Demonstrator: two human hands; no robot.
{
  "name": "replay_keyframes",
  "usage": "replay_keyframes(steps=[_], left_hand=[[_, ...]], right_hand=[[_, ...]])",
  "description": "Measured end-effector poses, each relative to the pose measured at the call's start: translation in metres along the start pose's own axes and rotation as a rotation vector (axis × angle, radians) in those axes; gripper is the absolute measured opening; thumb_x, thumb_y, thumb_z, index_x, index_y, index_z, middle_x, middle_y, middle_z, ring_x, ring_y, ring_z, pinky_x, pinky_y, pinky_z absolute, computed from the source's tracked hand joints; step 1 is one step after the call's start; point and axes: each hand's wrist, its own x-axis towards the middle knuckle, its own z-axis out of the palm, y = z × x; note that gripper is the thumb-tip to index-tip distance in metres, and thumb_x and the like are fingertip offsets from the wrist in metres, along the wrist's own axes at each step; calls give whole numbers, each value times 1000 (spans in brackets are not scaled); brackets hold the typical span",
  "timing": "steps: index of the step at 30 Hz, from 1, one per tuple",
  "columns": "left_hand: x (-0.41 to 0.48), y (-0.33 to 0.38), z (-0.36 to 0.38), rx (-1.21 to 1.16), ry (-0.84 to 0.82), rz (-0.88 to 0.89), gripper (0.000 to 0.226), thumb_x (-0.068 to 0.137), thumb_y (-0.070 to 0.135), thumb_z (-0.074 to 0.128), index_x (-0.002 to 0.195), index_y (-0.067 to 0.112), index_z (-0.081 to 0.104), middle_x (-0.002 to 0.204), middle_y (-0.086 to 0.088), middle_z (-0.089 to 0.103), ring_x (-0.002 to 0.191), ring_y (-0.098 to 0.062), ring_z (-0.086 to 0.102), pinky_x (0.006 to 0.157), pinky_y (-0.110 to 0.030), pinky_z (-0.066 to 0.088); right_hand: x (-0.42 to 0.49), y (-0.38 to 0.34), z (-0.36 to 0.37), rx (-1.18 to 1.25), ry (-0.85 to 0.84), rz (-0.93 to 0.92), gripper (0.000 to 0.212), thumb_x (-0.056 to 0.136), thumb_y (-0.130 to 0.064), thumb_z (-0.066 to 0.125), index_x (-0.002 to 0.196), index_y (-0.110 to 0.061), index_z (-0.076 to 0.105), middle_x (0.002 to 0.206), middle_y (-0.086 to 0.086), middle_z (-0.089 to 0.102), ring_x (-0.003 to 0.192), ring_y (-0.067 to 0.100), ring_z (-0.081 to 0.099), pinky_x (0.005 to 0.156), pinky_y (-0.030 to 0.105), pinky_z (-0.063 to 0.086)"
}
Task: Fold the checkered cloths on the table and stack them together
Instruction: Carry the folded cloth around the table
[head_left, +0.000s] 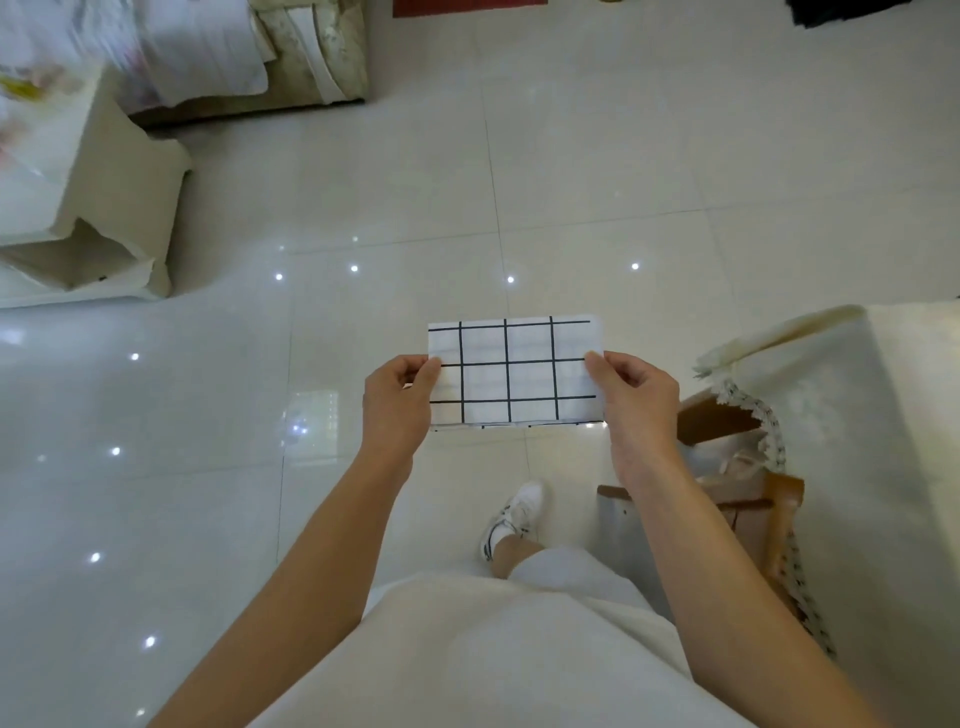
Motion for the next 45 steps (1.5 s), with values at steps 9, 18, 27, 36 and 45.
replay_keyframes(steps=[9,18,27,36,45], left_hand=[[83,81,70,101,-75,58,11,98,27,59,98,21,69,97,7,69,97,-10,63,87,-25,48],[151,125,137,123,-185,61,11,98,27,60,97,22,69,98,4,71,99,-13,64,90,-29,50],[264,184,231,182,-349,92,14,98,28,59,97,20,70,99,4,70,99,-13,63,87,-27,50],[361,275,317,211,-521,172,14,99,27,58,100,18,69,99,10,67,95,-2,58,78,-14,42],[389,318,400,239,-665,219,14,98,27,59,97,17,69,100,2,70,99,-15,63,87,-29,52]], right_hand=[[92,-55,3,60,104,39,3,88,-21,73,88,-18,75,94,-4,73,88,4,64,76,11,43],[167,-87,-1,88,216,42,4,88,-18,73,84,-17,74,87,-4,71,82,6,62,77,16,46],[278,-134,14,58,395,69,9,91,-21,69,83,-16,71,83,-4,66,76,6,58,73,18,45],[372,-201,31,45,585,41,16,96,-30,61,86,-19,68,81,0,61,72,7,52,69,23,47],[422,-229,4,125,766,22,19,97,-31,60,89,-16,69,82,6,64,73,9,53,68,25,48]])
